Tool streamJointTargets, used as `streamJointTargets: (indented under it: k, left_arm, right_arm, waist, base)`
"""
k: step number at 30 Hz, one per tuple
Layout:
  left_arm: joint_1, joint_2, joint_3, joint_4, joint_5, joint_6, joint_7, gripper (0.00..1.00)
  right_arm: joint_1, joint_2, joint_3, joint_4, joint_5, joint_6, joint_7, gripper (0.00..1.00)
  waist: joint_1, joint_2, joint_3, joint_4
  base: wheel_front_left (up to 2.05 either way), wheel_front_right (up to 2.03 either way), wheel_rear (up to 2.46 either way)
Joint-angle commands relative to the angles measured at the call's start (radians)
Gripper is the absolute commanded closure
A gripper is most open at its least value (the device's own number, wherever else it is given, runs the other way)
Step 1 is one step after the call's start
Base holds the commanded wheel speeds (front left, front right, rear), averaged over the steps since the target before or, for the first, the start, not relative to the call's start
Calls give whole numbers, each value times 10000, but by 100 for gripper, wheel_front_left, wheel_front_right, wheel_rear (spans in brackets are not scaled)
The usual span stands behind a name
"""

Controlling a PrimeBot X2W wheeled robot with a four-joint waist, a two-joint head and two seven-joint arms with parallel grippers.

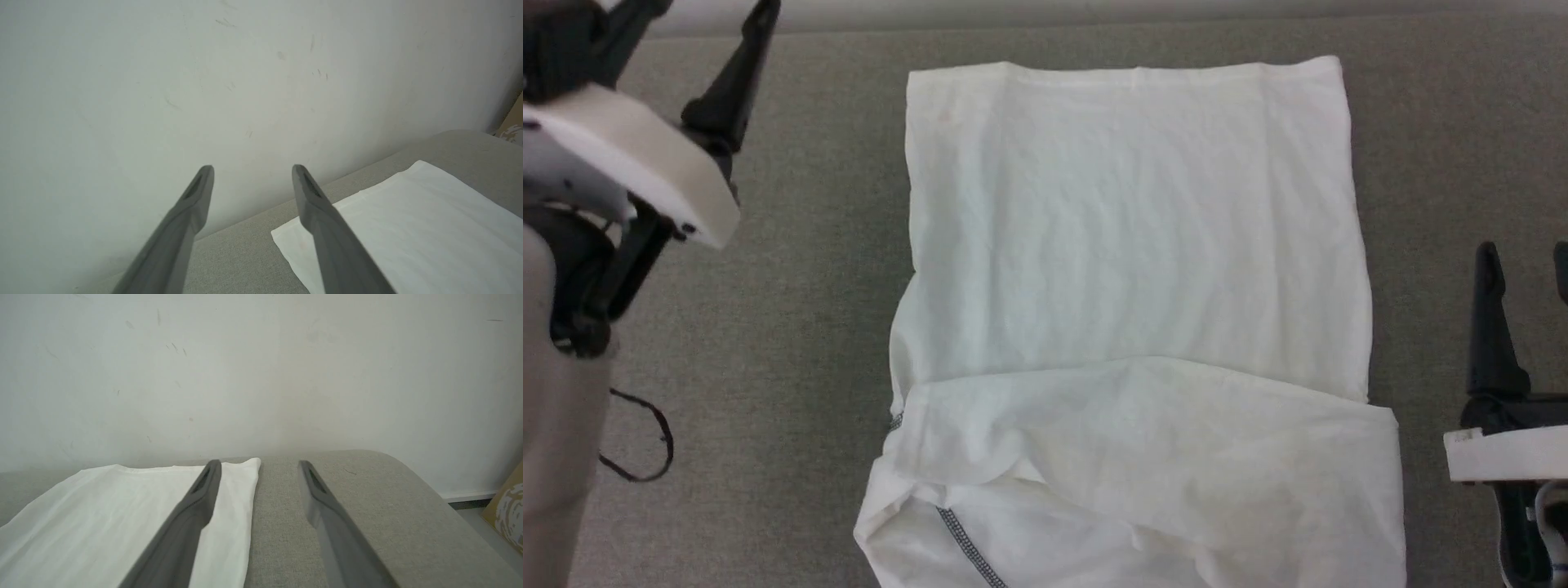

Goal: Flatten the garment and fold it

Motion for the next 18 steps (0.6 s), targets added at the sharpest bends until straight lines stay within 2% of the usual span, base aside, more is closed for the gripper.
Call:
streamJointTargets:
  k: [1,8,18]
  left_arm:
    - [-398,67,-152,272,-142,-58,177,0]
    - [-2729,406,-1154,2178,-944,-77,1412,0]
    - [-4006,547,-2106,3423,-2133,-79,2793,0]
  right_arm:
    - [-226,21,61,-85,-68,-6,-4,0]
    - [-750,22,358,-236,-141,-6,56,0]
    - [-897,22,362,-259,-9,-6,-14,0]
  waist:
    - [-4,0,1186,-182]
    - [-4,0,2134,-555]
    - [-4,0,3109,-1093]
  base:
    - [0,0,0]
    - [0,0,0]
    - [0,0,0]
